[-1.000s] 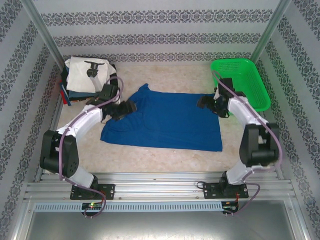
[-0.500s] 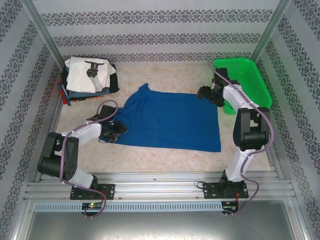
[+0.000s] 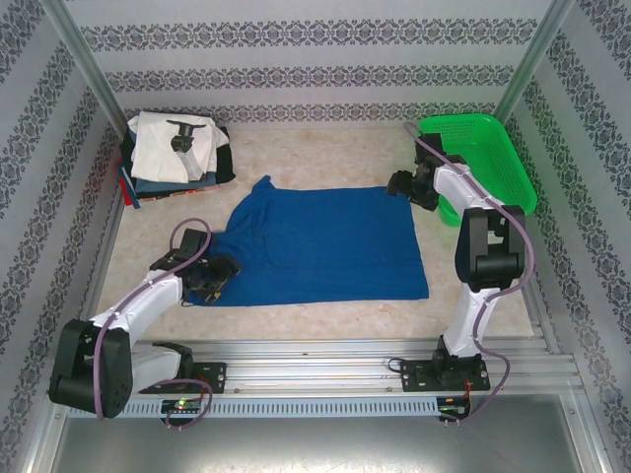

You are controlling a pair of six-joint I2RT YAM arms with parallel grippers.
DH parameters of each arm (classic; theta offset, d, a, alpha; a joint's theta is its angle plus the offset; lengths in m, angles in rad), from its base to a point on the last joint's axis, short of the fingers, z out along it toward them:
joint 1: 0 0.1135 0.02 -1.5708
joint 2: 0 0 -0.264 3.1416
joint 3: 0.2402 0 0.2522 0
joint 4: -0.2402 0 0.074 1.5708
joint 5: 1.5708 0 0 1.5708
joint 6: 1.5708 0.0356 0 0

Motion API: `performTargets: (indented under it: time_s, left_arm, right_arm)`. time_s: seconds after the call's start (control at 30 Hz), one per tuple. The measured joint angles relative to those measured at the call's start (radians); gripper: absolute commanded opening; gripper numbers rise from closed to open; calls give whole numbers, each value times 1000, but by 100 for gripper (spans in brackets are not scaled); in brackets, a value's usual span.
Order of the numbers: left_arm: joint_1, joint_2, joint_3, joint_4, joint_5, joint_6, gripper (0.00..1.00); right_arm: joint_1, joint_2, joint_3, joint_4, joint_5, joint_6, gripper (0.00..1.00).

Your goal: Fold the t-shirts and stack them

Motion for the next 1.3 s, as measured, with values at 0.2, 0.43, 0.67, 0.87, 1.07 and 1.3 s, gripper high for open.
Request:
performTargets:
  time_s: [0.2,0.43,0.67,0.87,1.07,1.3]
  left_arm:
    - [0,233,514,-33,-1,175,82]
    - [18,694,1051,-69,69,410,70]
    - [43,1070,1329,-190,84,566,64]
    - [73,1194,1418,-233,93,603,65]
    - [85,1246,1479,-233,117,614,64]
    - [92,1271,1488,-229,175,615,46]
  right_arm:
    - [24,14,14,13,-61,-16,89]
    - [40,-130,-130,116,-225,-85,94]
    - [42,-287,-222,180,-403,-119,96]
    - [84,-355,-294,196,-462,-120,97]
    - [111,-385,-295,195,-493,-121,98]
    - [111,-417,-323,195,-500,-120,98]
